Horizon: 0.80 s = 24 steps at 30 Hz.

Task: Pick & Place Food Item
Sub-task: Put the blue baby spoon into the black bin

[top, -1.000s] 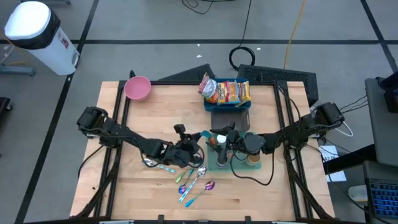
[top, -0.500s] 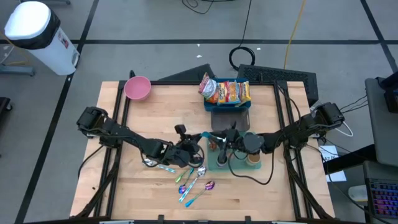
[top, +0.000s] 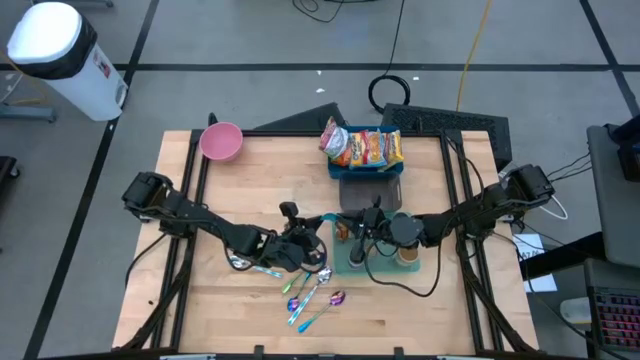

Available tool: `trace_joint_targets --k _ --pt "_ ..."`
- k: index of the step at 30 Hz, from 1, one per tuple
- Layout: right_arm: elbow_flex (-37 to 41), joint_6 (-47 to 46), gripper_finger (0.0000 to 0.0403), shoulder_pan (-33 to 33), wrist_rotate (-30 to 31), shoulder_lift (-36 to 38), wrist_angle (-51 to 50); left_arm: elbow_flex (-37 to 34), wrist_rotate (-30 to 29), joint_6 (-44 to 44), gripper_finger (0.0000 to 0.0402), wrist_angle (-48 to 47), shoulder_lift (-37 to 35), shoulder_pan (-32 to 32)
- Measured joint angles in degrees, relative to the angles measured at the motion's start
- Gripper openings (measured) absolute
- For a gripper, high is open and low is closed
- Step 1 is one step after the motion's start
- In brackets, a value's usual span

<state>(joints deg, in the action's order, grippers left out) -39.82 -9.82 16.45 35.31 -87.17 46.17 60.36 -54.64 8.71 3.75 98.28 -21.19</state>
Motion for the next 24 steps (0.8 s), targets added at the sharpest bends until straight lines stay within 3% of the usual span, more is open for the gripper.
trace_joint_targets --k 6,14,17,24 --pt "0.0 -0.19 0.0003 0.0 -0.46 1.13 -3.31 0.0 0.96 0.0 0.0038 0.26 -0.01 -0.17" --pt "-0.02 -0.62 0.0001 0.07 -1.71 5.31 -8.18 0.17 3.63 -1.13 0.0096 2.01 -0.07 -0.36" --pt "-0.32 -0.85 0.0002 0.13 -2.36 5.97 -8.07 0.17 4.1 0.03 0.0134 2.97 0.02 -1.11" --pt "-0.29 3.56 0.0002 0.15 -1.58 7.44 -9.01 1.7 3.81 0.26 0.0263 3.93 -1.61 -4.28"
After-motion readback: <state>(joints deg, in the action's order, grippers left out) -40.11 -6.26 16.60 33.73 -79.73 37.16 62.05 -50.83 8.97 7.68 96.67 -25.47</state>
